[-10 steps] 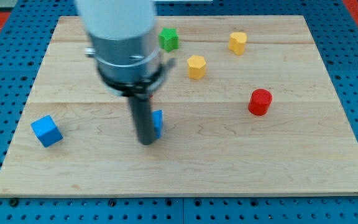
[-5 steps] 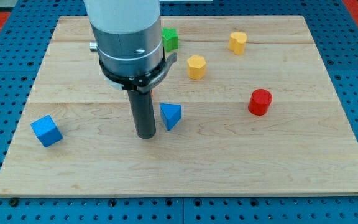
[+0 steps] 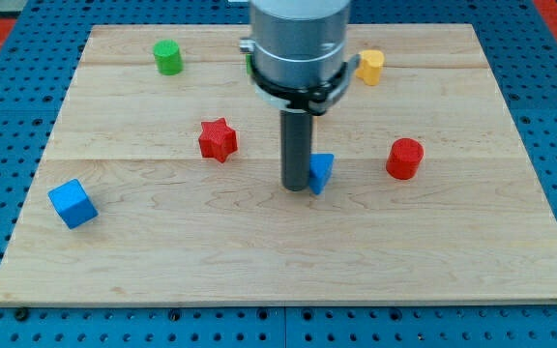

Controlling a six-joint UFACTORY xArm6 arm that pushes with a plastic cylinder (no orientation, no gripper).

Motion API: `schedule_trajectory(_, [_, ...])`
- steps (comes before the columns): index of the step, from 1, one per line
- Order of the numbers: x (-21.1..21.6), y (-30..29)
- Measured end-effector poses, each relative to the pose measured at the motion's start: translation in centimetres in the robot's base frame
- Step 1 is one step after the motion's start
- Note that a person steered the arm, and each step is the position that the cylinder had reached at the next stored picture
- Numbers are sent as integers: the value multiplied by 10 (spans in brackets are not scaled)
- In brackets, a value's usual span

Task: Move the blue triangle to the right of the red star

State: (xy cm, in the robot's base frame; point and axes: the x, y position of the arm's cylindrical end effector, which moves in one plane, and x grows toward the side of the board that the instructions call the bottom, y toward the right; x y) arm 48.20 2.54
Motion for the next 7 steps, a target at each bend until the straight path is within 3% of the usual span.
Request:
schedule_trajectory(2, [37, 37])
schedule_trajectory(4, [-9, 35])
schedule_trajectory(7, [-28, 35])
